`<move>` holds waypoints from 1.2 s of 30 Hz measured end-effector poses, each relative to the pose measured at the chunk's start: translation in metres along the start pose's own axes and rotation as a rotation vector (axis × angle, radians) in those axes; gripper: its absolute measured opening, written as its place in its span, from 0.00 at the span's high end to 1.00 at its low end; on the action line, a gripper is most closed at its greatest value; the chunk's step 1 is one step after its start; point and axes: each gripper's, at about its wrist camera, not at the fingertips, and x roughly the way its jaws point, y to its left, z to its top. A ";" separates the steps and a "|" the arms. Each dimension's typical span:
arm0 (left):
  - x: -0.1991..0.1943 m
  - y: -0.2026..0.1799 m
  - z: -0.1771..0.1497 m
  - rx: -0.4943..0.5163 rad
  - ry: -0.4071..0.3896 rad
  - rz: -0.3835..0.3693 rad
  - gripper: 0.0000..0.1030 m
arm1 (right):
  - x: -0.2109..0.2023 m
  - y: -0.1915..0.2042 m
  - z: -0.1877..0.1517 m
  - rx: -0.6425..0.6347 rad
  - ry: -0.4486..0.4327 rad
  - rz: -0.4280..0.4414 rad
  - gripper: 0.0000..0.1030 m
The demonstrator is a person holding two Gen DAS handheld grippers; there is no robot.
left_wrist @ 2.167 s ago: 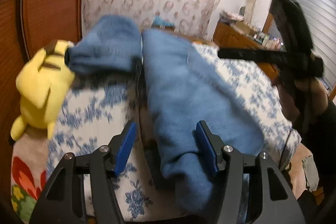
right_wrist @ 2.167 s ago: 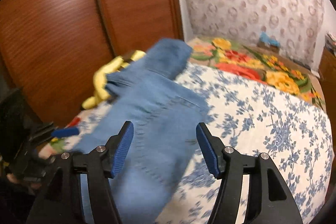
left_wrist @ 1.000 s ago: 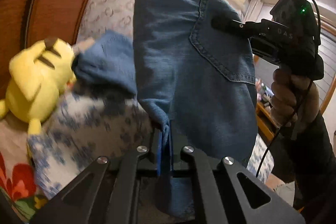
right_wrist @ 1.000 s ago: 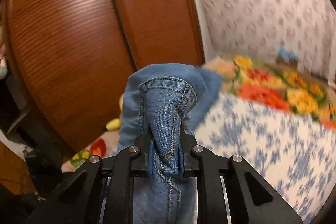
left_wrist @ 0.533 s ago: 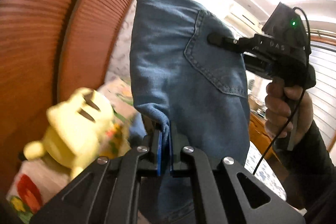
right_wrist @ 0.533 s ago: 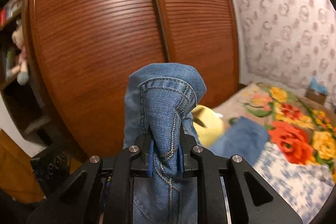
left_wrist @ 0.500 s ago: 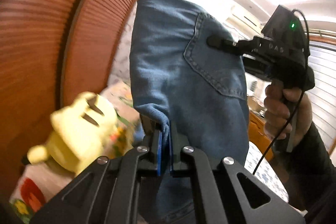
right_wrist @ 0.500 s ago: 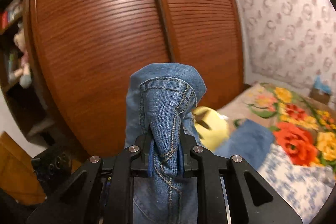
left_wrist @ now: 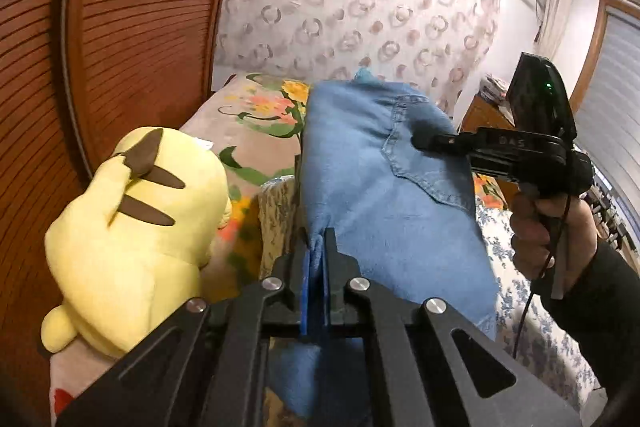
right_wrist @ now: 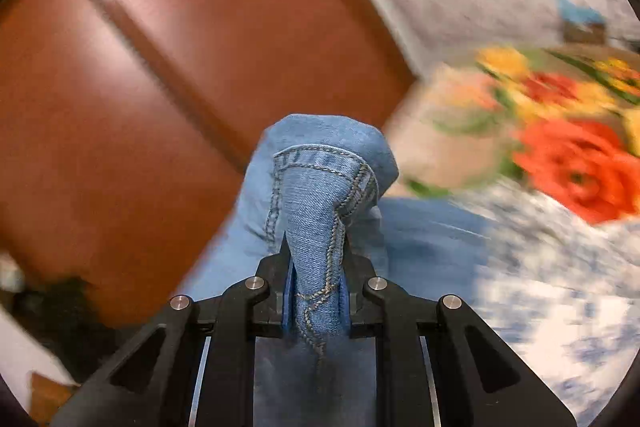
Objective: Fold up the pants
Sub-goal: 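Grasp the jeans waist with the left tool while the right tool holds the leg, then fold the jeans in half with both tools onto the plush toy side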
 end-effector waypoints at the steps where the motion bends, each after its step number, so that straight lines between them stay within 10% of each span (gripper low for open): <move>1: 0.001 -0.004 -0.001 0.007 -0.002 0.004 0.99 | -0.002 -0.008 -0.001 0.000 -0.002 0.013 0.83; 9: 0.008 -0.020 0.003 0.046 -0.006 0.039 0.99 | -0.030 -0.001 0.001 -0.197 -0.023 -0.242 0.52; 13: 0.009 -0.023 0.005 0.042 -0.005 0.044 0.99 | -0.046 0.016 0.004 -0.293 -0.131 -0.313 0.53; 15: 0.008 -0.023 0.004 0.043 -0.005 0.047 0.99 | -0.037 0.023 0.005 -0.319 -0.080 -0.186 0.74; 23: 0.008 -0.028 0.000 0.051 -0.006 0.057 0.96 | 0.017 -0.003 -0.005 -0.296 0.036 -0.279 0.85; 36: -0.051 -0.072 -0.005 0.141 -0.073 0.110 0.71 | -0.111 0.038 -0.070 -0.282 -0.120 -0.341 0.80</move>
